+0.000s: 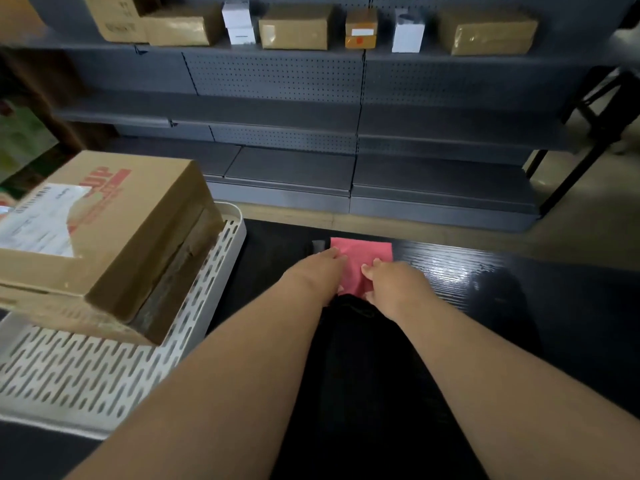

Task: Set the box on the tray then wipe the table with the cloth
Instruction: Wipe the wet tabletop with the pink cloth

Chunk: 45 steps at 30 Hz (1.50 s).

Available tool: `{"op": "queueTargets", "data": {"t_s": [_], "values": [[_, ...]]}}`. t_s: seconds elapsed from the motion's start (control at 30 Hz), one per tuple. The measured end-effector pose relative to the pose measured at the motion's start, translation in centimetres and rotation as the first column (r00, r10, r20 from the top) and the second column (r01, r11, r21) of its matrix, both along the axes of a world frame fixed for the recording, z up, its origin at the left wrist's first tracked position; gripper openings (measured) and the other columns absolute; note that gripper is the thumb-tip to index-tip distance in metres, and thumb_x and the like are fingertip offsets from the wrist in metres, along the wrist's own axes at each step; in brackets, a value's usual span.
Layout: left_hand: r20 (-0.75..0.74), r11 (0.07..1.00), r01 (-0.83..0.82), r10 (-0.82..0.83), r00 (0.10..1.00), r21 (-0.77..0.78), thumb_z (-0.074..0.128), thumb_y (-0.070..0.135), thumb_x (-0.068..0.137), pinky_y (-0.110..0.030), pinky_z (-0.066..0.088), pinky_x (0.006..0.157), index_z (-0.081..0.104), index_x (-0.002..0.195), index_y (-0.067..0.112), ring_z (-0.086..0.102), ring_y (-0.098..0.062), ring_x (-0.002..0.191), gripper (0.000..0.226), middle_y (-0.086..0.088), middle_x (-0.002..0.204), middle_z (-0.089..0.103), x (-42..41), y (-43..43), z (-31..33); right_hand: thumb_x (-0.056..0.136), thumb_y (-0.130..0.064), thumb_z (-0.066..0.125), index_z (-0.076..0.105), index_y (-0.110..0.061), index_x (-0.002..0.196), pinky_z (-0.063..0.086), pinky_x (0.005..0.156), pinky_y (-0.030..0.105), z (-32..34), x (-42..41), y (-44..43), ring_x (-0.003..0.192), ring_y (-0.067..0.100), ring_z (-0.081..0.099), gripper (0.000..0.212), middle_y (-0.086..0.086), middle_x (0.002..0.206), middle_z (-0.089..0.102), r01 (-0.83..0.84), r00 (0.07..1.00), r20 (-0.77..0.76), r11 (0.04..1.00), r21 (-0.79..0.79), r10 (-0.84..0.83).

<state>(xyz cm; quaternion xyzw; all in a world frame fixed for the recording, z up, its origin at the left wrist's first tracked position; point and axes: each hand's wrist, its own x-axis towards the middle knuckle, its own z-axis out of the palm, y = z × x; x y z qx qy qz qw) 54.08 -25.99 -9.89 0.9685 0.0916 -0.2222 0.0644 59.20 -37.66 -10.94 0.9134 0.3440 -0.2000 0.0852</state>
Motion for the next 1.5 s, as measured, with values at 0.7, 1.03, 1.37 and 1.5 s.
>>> {"op": "queueTargets", "data": {"t_s": [0.7,1.03,1.37,1.5], "values": [[-0.043,0.998,-0.062,0.063,0.997,0.028,0.045,0.017,0.100,-0.039,0.027,0.117,0.012,0.155,0.014,0.018,-0.027,0.149,0.064,-0.005,0.163,0.003,-3.8,0.4,-0.1,0.100,-0.019,0.045,0.010,-0.021,0.154,0.034,0.114,0.045,0.4,-3.7,0.5,0.144,0.033,0.028,0.064,0.003,0.163,0.004,0.008,0.996,-0.093,0.999,-0.038,-0.011],[-0.061,0.996,-0.087,0.087,0.994,-0.007,0.044,0.020,0.101,-0.035,0.025,0.117,0.007,0.156,0.017,0.016,-0.025,0.149,0.066,-0.003,0.164,-0.002,-14.0,-0.5,-0.6,0.094,-0.020,0.057,0.008,-0.025,0.154,0.038,0.111,0.046,-0.1,-12.5,-0.2,0.141,0.033,0.032,0.078,0.001,0.163,0.004,-0.030,0.986,-0.164,0.994,-0.105,0.012],[-0.069,0.997,-0.073,0.070,0.995,-0.036,0.043,0.021,0.102,-0.035,0.026,0.116,0.008,0.156,0.018,0.018,-0.025,0.149,0.064,-0.003,0.164,-0.001,-25.7,-3.6,-0.2,0.091,-0.016,0.059,0.010,-0.026,0.154,0.039,0.111,0.046,-0.8,-23.7,-3.5,0.141,0.032,0.032,0.080,0.000,0.163,0.007,-0.025,0.987,-0.162,0.996,-0.080,0.012],[-0.047,0.998,-0.045,0.043,0.998,-0.053,0.044,0.020,0.101,-0.036,0.026,0.116,0.009,0.155,0.016,0.018,-0.026,0.149,0.064,-0.004,0.164,0.000,-29.4,-6.3,-0.3,0.092,-0.017,0.058,0.010,-0.027,0.154,0.037,0.112,0.047,-0.4,-27.3,-6.2,0.142,0.031,0.031,0.078,-0.002,0.163,0.007,0.007,0.985,-0.173,0.997,-0.081,-0.021]]}}
